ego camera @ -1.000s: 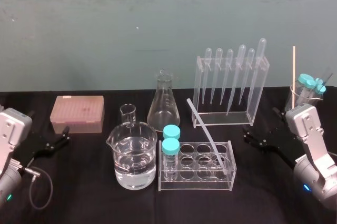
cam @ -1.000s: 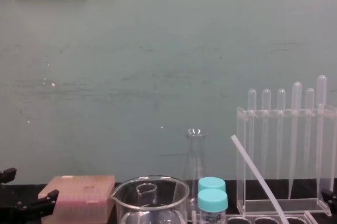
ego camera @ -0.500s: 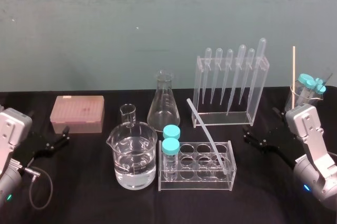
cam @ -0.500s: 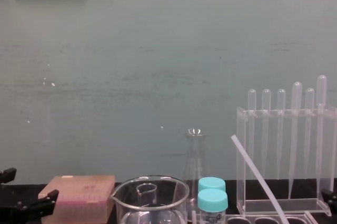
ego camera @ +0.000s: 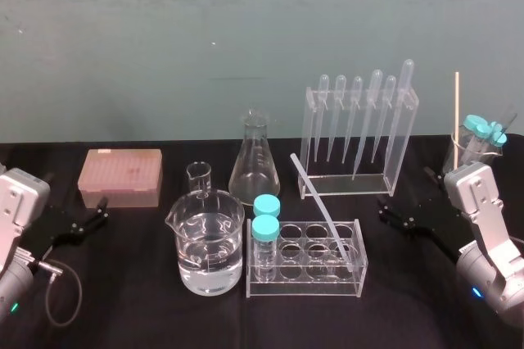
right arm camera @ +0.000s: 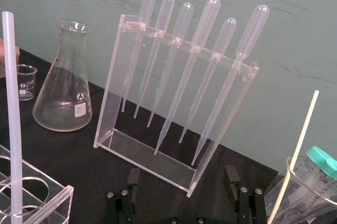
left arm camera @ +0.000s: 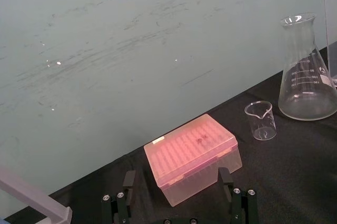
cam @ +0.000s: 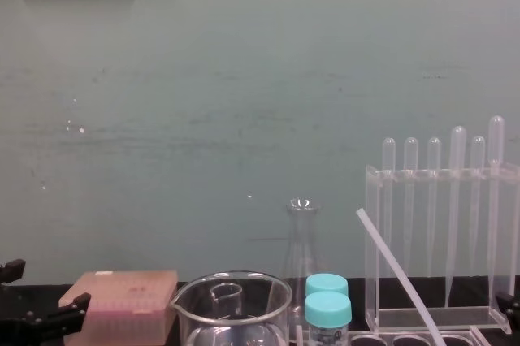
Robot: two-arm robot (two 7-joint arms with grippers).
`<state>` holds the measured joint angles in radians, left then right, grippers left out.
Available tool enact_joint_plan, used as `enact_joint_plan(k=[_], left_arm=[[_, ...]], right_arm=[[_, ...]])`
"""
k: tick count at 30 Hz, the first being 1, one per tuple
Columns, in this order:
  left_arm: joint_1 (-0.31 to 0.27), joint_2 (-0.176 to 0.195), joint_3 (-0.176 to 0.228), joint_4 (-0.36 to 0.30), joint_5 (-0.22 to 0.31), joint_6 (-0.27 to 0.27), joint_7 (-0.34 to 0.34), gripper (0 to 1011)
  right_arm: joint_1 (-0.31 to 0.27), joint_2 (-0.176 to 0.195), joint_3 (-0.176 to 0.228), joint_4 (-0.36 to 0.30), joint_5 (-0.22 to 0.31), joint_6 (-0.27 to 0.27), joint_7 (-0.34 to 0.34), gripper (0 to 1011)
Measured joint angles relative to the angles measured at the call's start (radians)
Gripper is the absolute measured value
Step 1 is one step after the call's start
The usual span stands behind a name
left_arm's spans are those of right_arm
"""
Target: Pick up the stirring rod with one hand, then place it down.
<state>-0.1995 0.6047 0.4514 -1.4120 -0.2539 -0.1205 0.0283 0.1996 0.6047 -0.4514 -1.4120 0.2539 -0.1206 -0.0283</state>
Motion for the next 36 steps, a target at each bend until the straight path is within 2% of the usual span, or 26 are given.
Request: enact_joint_plan(k=[36], left_arm=[[0.000, 0.000, 0.000, 0.000, 0.000, 0.000, 0.000, 1000]], right_arm=[[0.000, 0.000, 0.000, 0.000, 0.000, 0.000, 0.000, 1003]])
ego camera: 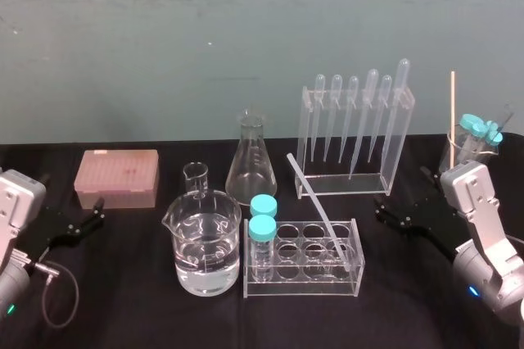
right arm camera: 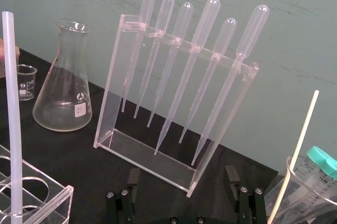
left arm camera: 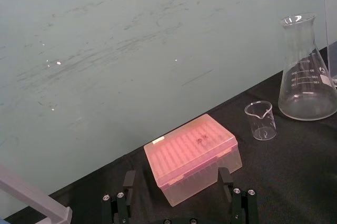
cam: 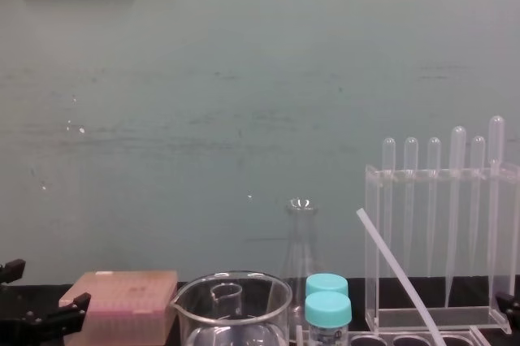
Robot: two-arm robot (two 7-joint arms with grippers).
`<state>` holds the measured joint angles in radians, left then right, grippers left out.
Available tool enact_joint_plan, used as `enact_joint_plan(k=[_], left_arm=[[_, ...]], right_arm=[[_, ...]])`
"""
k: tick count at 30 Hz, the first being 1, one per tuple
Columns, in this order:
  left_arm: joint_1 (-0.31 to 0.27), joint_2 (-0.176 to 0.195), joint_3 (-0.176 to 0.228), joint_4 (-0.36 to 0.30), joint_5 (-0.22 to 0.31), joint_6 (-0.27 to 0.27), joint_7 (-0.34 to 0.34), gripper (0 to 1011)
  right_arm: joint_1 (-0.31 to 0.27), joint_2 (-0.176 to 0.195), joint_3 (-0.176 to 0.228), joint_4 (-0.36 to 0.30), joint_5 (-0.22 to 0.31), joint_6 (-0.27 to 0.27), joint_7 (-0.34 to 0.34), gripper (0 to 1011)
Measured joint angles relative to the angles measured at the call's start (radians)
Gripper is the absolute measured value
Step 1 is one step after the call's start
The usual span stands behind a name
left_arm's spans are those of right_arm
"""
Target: Pick up the stirring rod with one hand, then place it down.
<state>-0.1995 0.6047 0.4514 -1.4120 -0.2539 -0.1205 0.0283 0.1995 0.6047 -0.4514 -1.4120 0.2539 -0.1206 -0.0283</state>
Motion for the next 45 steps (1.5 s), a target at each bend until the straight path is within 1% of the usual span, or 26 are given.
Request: enact_joint_plan(k=[5, 9, 10, 12, 13, 14, 15, 19, 20, 23, 24, 25, 26, 27, 28, 29, 30, 31, 35, 36, 37, 38, 41, 42, 44, 45], left_arm=[[0.000, 0.000, 0.000, 0.000, 0.000, 0.000, 0.000, 1000], [0.000, 0.000, 0.000, 0.000, 0.000, 0.000, 0.000, 1000], [0.000, 0.000, 0.000, 0.000, 0.000, 0.000, 0.000, 1000], [0.000, 0.000, 0.000, 0.000, 0.000, 0.000, 0.000, 1000], [0.000, 0.000, 0.000, 0.000, 0.000, 0.000, 0.000, 1000], [0.000, 0.000, 0.000, 0.000, 0.000, 0.000, 0.000, 1000], [0.000, 0.000, 0.000, 0.000, 0.000, 0.000, 0.000, 1000], [0.000, 0.000, 0.000, 0.000, 0.000, 0.000, 0.000, 1000], [0.000, 0.000, 0.000, 0.000, 0.000, 0.000, 0.000, 1000], [0.000, 0.000, 0.000, 0.000, 0.000, 0.000, 0.000, 1000], [0.000, 0.000, 0.000, 0.000, 0.000, 0.000, 0.000, 1000], [0.000, 0.000, 0.000, 0.000, 0.000, 0.000, 0.000, 1000], [0.000, 0.000, 0.000, 0.000, 0.000, 0.000, 0.000, 1000], [0.000, 0.000, 0.000, 0.000, 0.000, 0.000, 0.000, 1000], [0.000, 0.000, 0.000, 0.000, 0.000, 0.000, 0.000, 1000], [0.000, 0.000, 0.000, 0.000, 0.000, 0.000, 0.000, 1000], [0.000, 0.000, 0.000, 0.000, 0.000, 0.000, 0.000, 1000], [0.000, 0.000, 0.000, 0.000, 0.000, 0.000, 0.000, 1000], [0.000, 0.000, 0.000, 0.000, 0.000, 0.000, 0.000, 1000], [0.000, 0.000, 0.000, 0.000, 0.000, 0.000, 0.000, 1000], [0.000, 0.000, 0.000, 0.000, 0.000, 0.000, 0.000, 1000], [0.000, 0.000, 0.000, 0.000, 0.000, 0.000, 0.000, 1000], [0.000, 0.000, 0.000, 0.000, 0.000, 0.000, 0.000, 1000], [0.000, 0.000, 0.000, 0.000, 0.000, 0.000, 0.000, 1000], [0.000, 0.000, 0.000, 0.000, 0.000, 0.000, 0.000, 1000], [0.000, 0.000, 0.000, 0.000, 0.000, 0.000, 0.000, 1000]], right_arm=[[0.001, -0.005, 0.004, 0.002, -0.009, -0.006, -0.002, 1003], [0.008, -0.023, 0.019, 0.011, -0.045, -0.050, -0.034, 1003], [0.015, -0.033, 0.024, 0.015, -0.070, -0.086, -0.054, 1003], [0.026, -0.042, 0.028, 0.020, -0.095, -0.122, -0.069, 1003], [0.039, -0.053, 0.031, 0.024, -0.118, -0.163, -0.081, 1003], [0.047, -0.060, 0.031, 0.025, -0.128, -0.181, -0.085, 1003], [0.061, -0.070, 0.031, 0.025, -0.147, -0.219, -0.088, 1003], [0.087, -0.088, 0.021, 0.017, -0.186, -0.297, -0.086, 1003], [0.096, -0.094, 0.012, 0.008, -0.202, -0.332, -0.074, 1003], [0.107, -0.098, -0.006, -0.005, -0.216, -0.383, -0.041, 1003], [0.113, -0.099, -0.017, -0.011, -0.215, -0.408, -0.013, 1003], [0.119, -0.099, -0.030, -0.016, -0.196, -0.425, 0.031, 1003], [0.119, -0.099, -0.030, -0.016, -0.196, -0.425, 0.031, 1003], [0.125, -0.098, -0.043, -0.017, -0.157, -0.428, 0.080, 1003], [0.131, -0.100, -0.051, -0.017, -0.103, -0.421, 0.130, 1003], [0.134, -0.101, -0.055, -0.016, -0.064, -0.408, 0.161, 1003], [0.137, -0.103, -0.057, -0.013, -0.010, -0.385, 0.200, 1003], [0.140, -0.107, -0.058, -0.008, 0.065, -0.345, 0.251, 1003], [0.143, -0.116, -0.053, 0.004, 0.199, -0.246, 0.337, 1003], [0.145, -0.121, -0.048, 0.009, 0.246, -0.201, 0.366, 1003], [0.145, -0.123, -0.045, 0.011, 0.267, -0.177, 0.378, 1003], [0.147, -0.126, -0.042, 0.017, 0.300, -0.133, 0.398, 1003], [0.149, -0.129, -0.037, 0.022, 0.333, -0.078, 0.416, 1003], [0.150, -0.132, -0.034, 0.026, 0.351, -0.042, 0.425, 1003], [0.154, -0.134, -0.030, 0.032, 0.369, 0.004, 0.433, 1003], [0.155, -0.135, -0.030, 0.033, 0.373, 0.019, 0.436, 1003]])
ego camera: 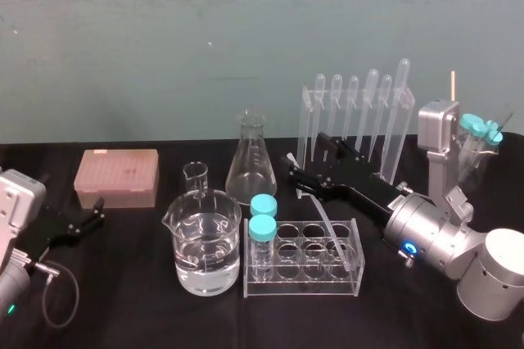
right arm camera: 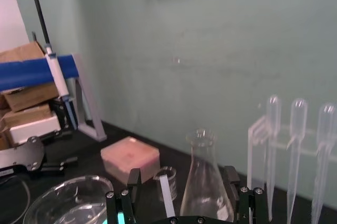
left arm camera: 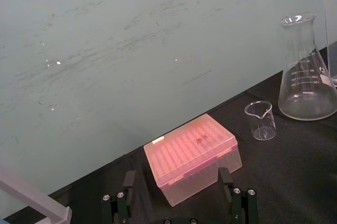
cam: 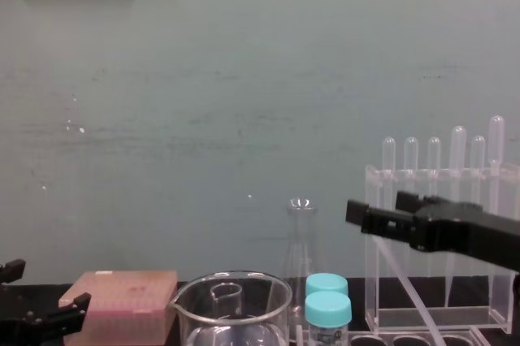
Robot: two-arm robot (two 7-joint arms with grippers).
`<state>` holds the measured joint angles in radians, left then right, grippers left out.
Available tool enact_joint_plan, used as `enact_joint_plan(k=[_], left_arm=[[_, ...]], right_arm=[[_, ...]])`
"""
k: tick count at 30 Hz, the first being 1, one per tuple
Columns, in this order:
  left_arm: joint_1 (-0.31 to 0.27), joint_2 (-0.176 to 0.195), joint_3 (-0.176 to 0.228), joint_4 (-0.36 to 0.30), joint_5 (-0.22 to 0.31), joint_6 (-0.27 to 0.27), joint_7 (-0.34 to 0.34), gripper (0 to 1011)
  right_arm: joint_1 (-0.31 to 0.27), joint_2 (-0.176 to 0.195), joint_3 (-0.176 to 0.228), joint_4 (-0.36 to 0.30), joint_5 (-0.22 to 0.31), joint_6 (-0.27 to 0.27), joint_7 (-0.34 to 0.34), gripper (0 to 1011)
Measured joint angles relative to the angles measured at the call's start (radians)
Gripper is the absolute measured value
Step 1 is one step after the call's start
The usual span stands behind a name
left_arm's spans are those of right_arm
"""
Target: Pick up the stirring rod with one hand, then place it down.
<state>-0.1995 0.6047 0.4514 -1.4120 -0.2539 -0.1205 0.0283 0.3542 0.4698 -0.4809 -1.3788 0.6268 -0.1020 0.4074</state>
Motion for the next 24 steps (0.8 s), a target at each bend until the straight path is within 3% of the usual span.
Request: enact_joint_plan(k=[9, 24], left_arm=[[0.000, 0.000, 0.000, 0.000, 0.000, 0.000, 0.000, 1000], [0.000, 0.000, 0.000, 0.000, 0.000, 0.000, 0.000, 1000]], right_arm=[[0.021, 0.003, -0.016, 0.010, -0.026, 0.118, 0.008, 1003], [0.022, -0.005, -0.007, 0.012, -0.050, 0.144, 0.008, 1003]])
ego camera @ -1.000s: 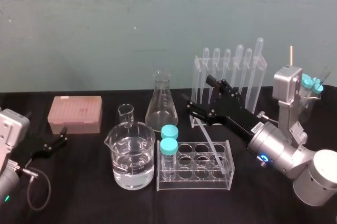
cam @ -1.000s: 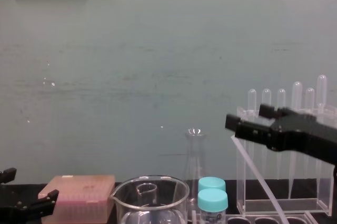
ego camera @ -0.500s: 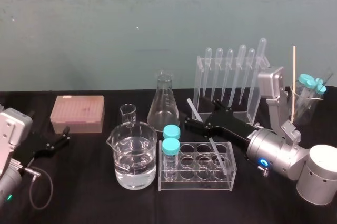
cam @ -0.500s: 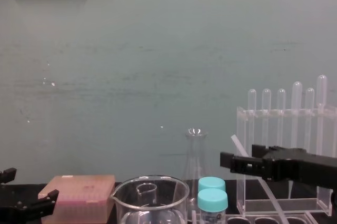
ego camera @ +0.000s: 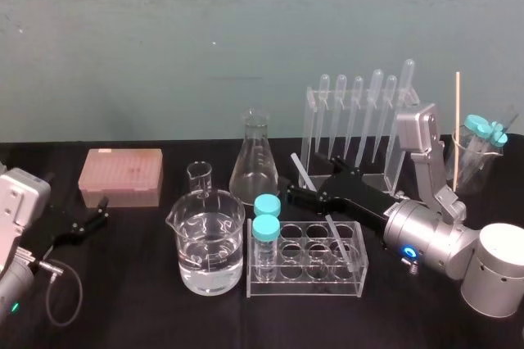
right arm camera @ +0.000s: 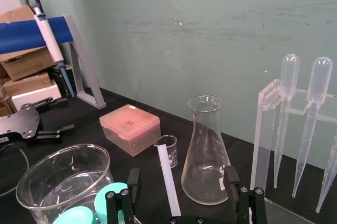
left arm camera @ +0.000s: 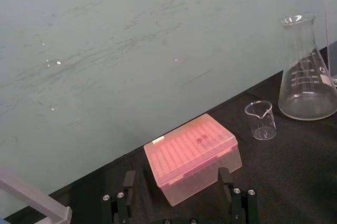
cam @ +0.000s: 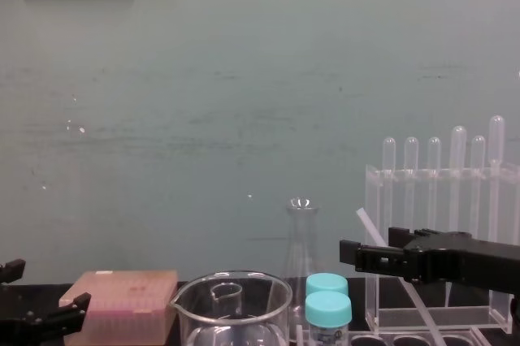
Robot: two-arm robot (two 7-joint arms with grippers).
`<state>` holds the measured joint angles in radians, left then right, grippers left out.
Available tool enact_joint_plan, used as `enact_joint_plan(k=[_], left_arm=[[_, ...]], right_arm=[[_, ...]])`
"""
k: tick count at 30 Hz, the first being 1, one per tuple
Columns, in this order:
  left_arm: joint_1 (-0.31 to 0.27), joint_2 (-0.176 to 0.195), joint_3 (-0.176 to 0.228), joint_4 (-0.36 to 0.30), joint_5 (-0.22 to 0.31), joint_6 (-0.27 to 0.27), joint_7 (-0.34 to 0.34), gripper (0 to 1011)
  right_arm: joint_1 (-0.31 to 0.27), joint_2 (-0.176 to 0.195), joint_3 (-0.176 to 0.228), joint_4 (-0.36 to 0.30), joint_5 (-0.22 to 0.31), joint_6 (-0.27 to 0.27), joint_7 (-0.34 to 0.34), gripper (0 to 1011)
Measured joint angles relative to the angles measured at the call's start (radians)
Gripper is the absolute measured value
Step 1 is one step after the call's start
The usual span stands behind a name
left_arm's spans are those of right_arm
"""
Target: Pick up the stirring rod with one hand, then place it down.
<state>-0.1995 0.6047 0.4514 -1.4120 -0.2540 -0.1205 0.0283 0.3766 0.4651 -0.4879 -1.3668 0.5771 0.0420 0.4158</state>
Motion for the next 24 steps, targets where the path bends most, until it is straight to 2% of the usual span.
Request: enact_joint_plan(k=[6, 10, 15, 19, 22, 23, 24], left_arm=[[0.000, 0.000, 0.000, 0.000, 0.000, 0.000, 0.000, 1000], [0.000, 0.000, 0.000, 0.000, 0.000, 0.000, 0.000, 1000], [0.000, 0.000, 0.000, 0.000, 0.000, 0.000, 0.000, 1000], [0.000, 0.000, 0.000, 0.000, 0.000, 0.000, 0.000, 1000], [0.000, 0.000, 0.000, 0.000, 0.000, 0.000, 0.000, 1000], [0.000, 0.000, 0.000, 0.000, 0.000, 0.000, 0.000, 1000], [0.000, 0.000, 0.000, 0.000, 0.000, 0.000, 0.000, 1000]], right_arm=[[0.000, 0.000, -0.001, 0.000, 0.000, 0.000, 0.000, 1003], [0.000, 0.001, -0.002, 0.000, 0.000, 0.000, 0.000, 935], [0.000, 0.001, -0.002, -0.001, 0.000, 0.000, 0.000, 812], [0.000, 0.001, -0.002, -0.001, 0.000, 0.000, 0.001, 658], [0.000, 0.002, -0.002, -0.001, 0.001, 0.000, 0.001, 599], [0.000, 0.002, -0.002, -0.001, 0.001, 0.000, 0.000, 536], [0.000, 0.002, -0.002, -0.001, 0.001, 0.000, 0.000, 514]])
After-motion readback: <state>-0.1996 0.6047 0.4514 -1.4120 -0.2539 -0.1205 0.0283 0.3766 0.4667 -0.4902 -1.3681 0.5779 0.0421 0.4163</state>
